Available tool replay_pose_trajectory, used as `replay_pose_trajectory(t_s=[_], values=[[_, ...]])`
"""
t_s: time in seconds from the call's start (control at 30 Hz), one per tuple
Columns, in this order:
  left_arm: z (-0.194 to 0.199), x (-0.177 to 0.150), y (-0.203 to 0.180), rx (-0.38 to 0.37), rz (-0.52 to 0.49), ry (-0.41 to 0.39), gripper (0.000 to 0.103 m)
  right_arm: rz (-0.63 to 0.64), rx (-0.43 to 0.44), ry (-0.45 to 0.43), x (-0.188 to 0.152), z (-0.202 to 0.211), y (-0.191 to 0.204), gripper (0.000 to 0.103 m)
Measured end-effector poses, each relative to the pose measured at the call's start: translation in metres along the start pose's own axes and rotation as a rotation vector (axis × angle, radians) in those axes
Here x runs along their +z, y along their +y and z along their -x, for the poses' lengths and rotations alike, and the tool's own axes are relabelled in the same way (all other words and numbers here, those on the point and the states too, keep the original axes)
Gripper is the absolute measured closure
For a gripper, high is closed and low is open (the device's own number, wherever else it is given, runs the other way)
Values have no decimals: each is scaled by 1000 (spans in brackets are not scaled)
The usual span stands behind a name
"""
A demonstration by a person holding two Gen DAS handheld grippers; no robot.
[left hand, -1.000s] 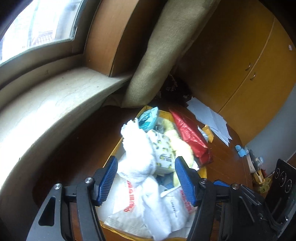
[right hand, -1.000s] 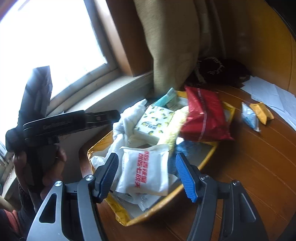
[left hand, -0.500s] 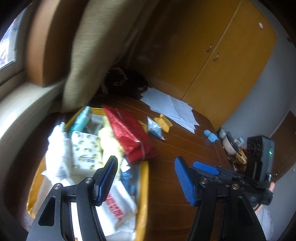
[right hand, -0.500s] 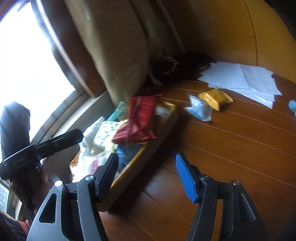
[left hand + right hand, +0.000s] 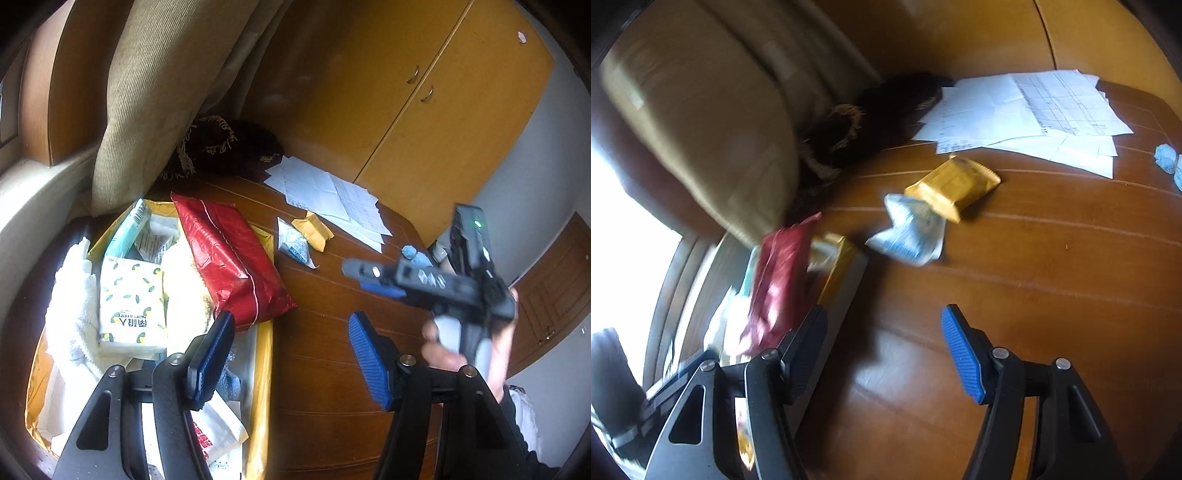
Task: Organize soft objects
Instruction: 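Move both open grippers back over the remaining sachets, then grasp the small white sachet with the left gripper while the right grasps the yellow sachet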
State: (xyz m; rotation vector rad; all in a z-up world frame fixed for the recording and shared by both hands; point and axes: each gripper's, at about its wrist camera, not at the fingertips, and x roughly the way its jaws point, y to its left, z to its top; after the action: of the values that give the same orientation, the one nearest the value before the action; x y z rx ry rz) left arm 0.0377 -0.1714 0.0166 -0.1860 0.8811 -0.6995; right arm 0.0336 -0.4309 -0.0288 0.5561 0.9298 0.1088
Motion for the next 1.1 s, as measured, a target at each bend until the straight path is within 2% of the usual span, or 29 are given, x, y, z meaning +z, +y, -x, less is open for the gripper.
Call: replay_pose_trajectory(t_s=[0.37,0.53,0.83,0.97,1.0,1.03,1.1], values=[[6,8,11,-21,6,-11,36,-184,-42,13,74,-52,-26,39],[7,8,17,-20,11,-8,36,-241,-94,25,100,-80,-37,39],[4,8,18,-16,15,15,36,-243,-238,37,107,-99,-40,37],[7,7,12,-7,7,5,36,-249,-229,36,100,-97,-46,36],[7,7,9,-9,7,10,36,-248,-223,34,98,-96,-47,42],[6,7,7,-11,1,14,36,-244,-217,38,95,-95,-48,51],[5,7,1,3,-14,17,36,-240,-203,50,89,-90,-50,56]])
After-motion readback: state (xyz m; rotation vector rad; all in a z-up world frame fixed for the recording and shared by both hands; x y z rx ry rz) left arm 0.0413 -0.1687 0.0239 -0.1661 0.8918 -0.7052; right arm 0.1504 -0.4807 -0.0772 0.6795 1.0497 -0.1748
